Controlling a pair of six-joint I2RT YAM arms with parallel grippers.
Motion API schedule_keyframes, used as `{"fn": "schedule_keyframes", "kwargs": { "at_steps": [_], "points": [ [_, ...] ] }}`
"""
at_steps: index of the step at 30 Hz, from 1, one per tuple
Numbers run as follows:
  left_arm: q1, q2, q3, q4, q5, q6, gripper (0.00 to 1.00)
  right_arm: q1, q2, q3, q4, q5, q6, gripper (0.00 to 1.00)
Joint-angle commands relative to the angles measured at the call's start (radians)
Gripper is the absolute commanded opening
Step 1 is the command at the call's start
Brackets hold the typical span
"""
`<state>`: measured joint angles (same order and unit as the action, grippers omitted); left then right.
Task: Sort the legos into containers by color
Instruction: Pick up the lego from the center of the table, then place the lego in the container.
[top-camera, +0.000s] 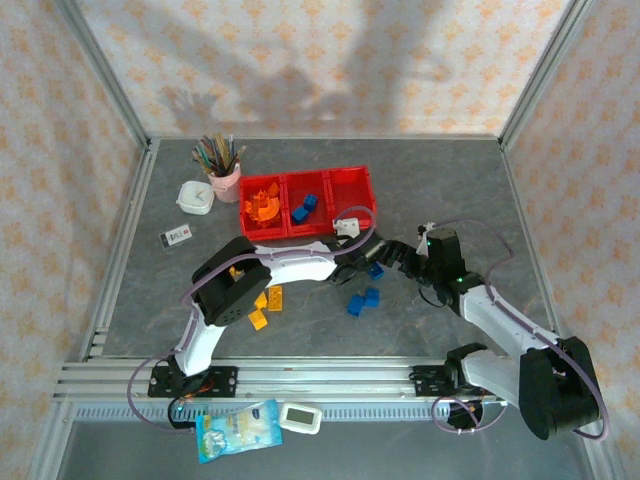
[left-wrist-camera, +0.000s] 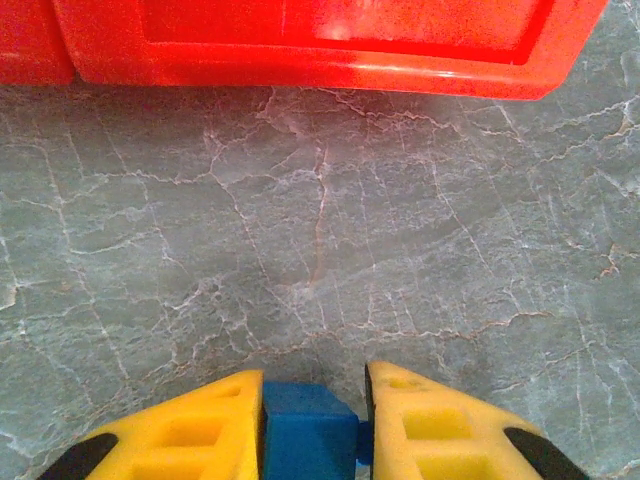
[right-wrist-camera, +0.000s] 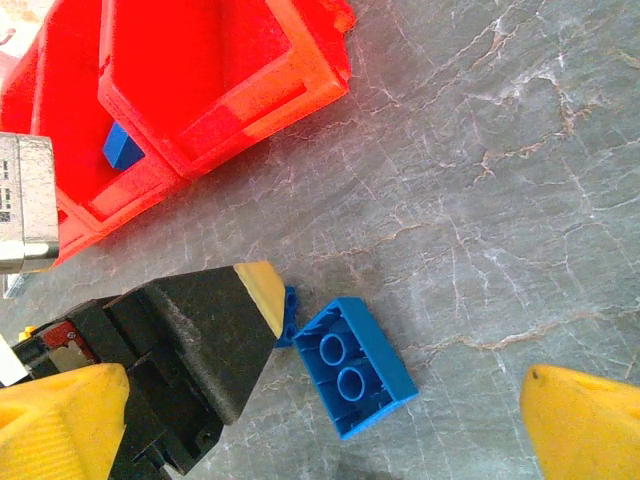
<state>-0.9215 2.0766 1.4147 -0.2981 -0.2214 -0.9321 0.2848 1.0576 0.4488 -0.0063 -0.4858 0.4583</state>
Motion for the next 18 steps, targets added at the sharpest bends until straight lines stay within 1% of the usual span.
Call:
{"fn": "schedule_keyframes", "kwargs": {
  "at_steps": [1,7,10,11,15,18],
  "points": [
    [-0.003,-0.044,-0.010,-0.024,-0.046,0.024,0.27,-0.005,-0.039,0.036,-0.022,0.006,-0.027,1.00],
    [-0.001,-0.123,-0.027,-0.043,-0.082,0.055,0.27,-0.005,-0.046,0.081,-0.043,-0.037,-0.052,1.00],
    [0.008,-0.162,-0.028,-0.070,-0.128,0.085,0.27,-0.002,-0.034,0.110,-0.046,-0.066,-0.056,1.00],
    [0.015,-0.198,-0.028,-0.079,-0.144,0.099,0.27,0.003,-0.030,0.122,-0.047,-0.066,-0.055,1.00],
    [0.067,-0.249,-0.024,-0.098,-0.189,0.153,0.27,0.044,-0.010,0.160,-0.027,-0.044,-0.040,1.00],
    [0.130,-0.268,-0.023,-0.082,-0.190,0.192,0.27,0.093,0.024,0.185,0.004,-0.024,-0.026,1.00]
  ]
}}
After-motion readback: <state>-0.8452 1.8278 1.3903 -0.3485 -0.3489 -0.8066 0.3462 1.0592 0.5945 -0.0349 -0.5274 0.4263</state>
